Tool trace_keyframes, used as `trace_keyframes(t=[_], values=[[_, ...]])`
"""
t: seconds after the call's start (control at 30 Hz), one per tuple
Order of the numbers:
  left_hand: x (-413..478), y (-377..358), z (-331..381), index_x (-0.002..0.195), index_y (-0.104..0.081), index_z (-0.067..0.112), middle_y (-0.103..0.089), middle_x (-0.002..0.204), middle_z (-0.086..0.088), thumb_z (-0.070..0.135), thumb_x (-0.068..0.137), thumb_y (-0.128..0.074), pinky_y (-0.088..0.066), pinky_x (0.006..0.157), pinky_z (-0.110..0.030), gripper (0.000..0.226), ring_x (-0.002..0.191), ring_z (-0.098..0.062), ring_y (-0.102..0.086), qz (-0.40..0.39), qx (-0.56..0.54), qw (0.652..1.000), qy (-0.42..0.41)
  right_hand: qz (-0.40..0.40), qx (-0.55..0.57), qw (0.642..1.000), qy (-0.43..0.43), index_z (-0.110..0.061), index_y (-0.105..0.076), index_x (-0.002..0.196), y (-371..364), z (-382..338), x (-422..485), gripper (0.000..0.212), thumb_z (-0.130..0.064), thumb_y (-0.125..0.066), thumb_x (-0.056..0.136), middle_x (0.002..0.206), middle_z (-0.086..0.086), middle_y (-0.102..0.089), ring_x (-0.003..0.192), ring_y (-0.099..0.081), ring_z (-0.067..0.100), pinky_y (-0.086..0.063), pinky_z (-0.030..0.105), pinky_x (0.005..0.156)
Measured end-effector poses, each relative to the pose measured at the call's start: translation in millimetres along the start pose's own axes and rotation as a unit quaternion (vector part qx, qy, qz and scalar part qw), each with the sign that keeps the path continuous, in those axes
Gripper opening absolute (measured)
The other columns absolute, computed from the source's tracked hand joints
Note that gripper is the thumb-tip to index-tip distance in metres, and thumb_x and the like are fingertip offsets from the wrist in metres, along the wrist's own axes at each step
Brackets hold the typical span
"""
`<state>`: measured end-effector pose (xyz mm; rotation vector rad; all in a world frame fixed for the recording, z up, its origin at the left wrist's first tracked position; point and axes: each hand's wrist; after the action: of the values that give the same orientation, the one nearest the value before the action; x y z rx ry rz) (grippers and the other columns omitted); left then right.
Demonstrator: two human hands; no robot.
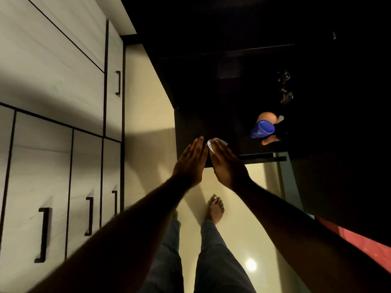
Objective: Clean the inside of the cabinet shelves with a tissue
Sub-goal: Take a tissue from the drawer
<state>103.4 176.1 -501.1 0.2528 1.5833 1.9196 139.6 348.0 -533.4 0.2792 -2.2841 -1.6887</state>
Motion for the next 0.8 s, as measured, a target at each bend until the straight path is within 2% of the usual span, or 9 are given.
trace_keyframes(t=[0.13,0.2,0.3,0.4,0.47,0.63,0.7,0.77,0.8], values=[[6.9,3.4,-0.1,0.153,-0.027,0.003,-0.024,0.160,-0.021,0.002,0.088,-0.054,-0.020,0.122,-0.043,0.070,0.149,-0.034,-0.021,0.009,0.007,1.000,-0.012,0.020,0.036,0.999,-0.033,0.002,-0.047,0.142,-7.6,0.9,8.4,0.041,-0.014,-0.030,0.108,0.146,0.015,-0.049,0.139,-0.042,0.030,-0.038,0.042,0.112],[11.3,7.3,-3.0,0.154,-0.024,0.003,-0.019,0.161,-0.021,0.003,0.090,-0.050,-0.012,0.123,-0.041,0.069,0.151,-0.034,-0.016,0.009,0.023,1.000,-0.012,0.051,0.035,0.997,-0.046,0.001,-0.053,0.138,-11.3,1.6,11.9,0.037,-0.015,-0.038,0.107,0.140,0.015,-0.056,0.133,-0.050,0.029,-0.043,0.041,0.107],[18.1,14.2,-8.4,0.156,-0.016,0.004,-0.011,0.163,-0.021,0.003,0.092,-0.045,-0.004,0.122,-0.039,0.070,0.152,-0.034,-0.009,-0.005,0.044,0.999,-0.010,0.134,-0.014,0.991,-0.011,0.002,-0.063,0.126,-10.1,-0.3,18.1,0.031,-0.010,-0.058,0.098,0.127,0.014,-0.065,0.121,-0.061,0.029,-0.050,0.039,0.100],[23.3,17.3,-8.5,0.156,-0.009,0.003,-0.006,0.164,-0.021,0.002,0.095,-0.043,-0.004,0.123,-0.040,0.070,0.152,-0.033,-0.005,-0.029,0.052,0.998,-0.011,0.175,-0.058,0.983,0.019,0.003,-0.066,0.121,-10.6,2.5,21.4,0.030,-0.008,-0.064,0.093,0.121,0.014,-0.068,0.114,-0.065,0.029,-0.053,0.038,0.095],[23.8,18.1,-6.3,0.156,-0.007,0.003,-0.004,0.164,-0.021,0.003,0.096,-0.041,-0.009,0.125,-0.041,0.069,0.152,-0.033,-0.004,-0.044,0.056,0.997,-0.006,0.170,-0.080,0.982,0.026,0.003,-0.065,0.123,-15.3,5.3,20.3,0.031,-0.008,-0.063,0.093,0.123,0.014,-0.067,0.117,-0.064,0.029,-0.052,0.039,0.097],[22.1,18.3,-0.9,0.156,-0.007,0.001,-0.003,0.163,-0.023,0.010,0.089,-0.013,-0.010,0.125,-0.043,0.068,0.152,-0.035,-0.003,-0.057,0.054,0.997,0.010,0.157,-0.090,0.983,0.021,0.002,-0.064,0.125,-19.7,4.1,17.6,0.036,-0.013,-0.062,0.093,0.127,0.014,-0.065,0.121,-0.061,0.028,-0.051,0.039,0.099],[20.8,18.4,1.8,0.156,-0.004,0.002,0.000,0.164,-0.022,0.008,0.089,-0.015,-0.012,0.125,-0.044,0.068,0.152,-0.034,0.000,-0.066,0.054,0.996,0.022,0.148,-0.062,0.987,0.012,0.002,-0.064,0.125,-12.3,2.8,20.6,0.036,-0.012,-0.062,0.092,0.127,0.014,-0.065,0.121,-0.061,0.028,-0.051,0.039,0.100],[20.8,22.9,6.1,0.157,0.000,0.005,0.006,0.164,-0.019,0.001,0.093,-0.029,-0.009,0.125,-0.042,0.070,0.152,-0.031,0.005,-0.077,0.035,0.995,0.046,0.127,-0.046,0.991,0.000,0.002,-0.064,0.124,-10.8,1.0,18.5,0.037,-0.011,-0.058,0.091,0.127,0.015,-0.065,0.121,-0.061,0.029,-0.050,0.039,0.101],[21.9,28.9,9.5,0.157,0.002,0.008,0.009,0.164,-0.016,-0.001,0.093,-0.037,-0.009,0.125,-0.041,0.075,0.152,-0.029,0.007,-0.082,0.014,0.995,0.060,0.092,-0.022,0.995,-0.016,0.002,-0.063,0.126,-8.4,0.0,20.0,0.040,-0.012,-0.057,0.089,0.129,0.015,-0.064,0.122,-0.059,0.029,-0.049,0.039,0.103]])
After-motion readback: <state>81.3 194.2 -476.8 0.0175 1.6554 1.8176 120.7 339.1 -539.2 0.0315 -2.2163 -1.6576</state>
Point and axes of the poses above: each hand's wrist, its own x-axis towards the middle knuckle, its own y-axis out of the back of the hand, z = x × y
